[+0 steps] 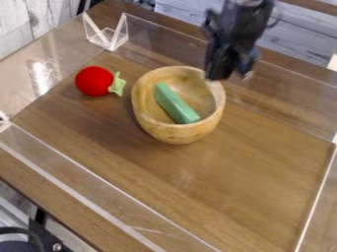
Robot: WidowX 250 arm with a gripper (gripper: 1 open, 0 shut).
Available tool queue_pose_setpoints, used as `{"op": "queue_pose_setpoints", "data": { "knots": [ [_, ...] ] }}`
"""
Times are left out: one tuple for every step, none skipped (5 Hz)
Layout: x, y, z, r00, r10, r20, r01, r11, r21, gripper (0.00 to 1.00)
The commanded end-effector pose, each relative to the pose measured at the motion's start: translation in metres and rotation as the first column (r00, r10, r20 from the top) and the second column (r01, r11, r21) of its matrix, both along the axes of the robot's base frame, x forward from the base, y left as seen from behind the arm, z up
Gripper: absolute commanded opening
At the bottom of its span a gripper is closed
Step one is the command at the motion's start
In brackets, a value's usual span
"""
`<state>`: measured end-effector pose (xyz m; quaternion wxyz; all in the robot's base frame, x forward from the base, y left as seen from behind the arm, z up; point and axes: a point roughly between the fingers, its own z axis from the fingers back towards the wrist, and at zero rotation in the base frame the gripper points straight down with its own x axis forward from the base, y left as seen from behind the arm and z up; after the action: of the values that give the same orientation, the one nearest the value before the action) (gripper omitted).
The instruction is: Remove the green block from the brown bowl and put it on the table
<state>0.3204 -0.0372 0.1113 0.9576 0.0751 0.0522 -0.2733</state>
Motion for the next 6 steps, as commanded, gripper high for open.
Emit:
{"op": "queue_pose_setpoints", "data": {
  "knots": [
    [0.003,-0.025,0.034,0.991,0.05,0.126,-0.05,0.999,-0.001,0.0],
    [-0.01,-0.04,0.028,0.989,0.021,0.144,-0.021,1.0,-0.001,0.0],
    [-0.02,-0.049,0.018,0.988,-0.025,0.155,0.026,1.0,-0.003,0.0],
    [-0.03,-0.058,0.005,0.985,-0.017,0.17,0.02,1.0,-0.018,0.0],
    [-0.035,-0.071,-0.01,0.982,-0.013,0.19,0.02,0.999,-0.036,0.0],
    [-0.035,-0.084,-0.015,0.979,0.047,0.2,-0.036,0.998,-0.061,0.0]
  ]
}}
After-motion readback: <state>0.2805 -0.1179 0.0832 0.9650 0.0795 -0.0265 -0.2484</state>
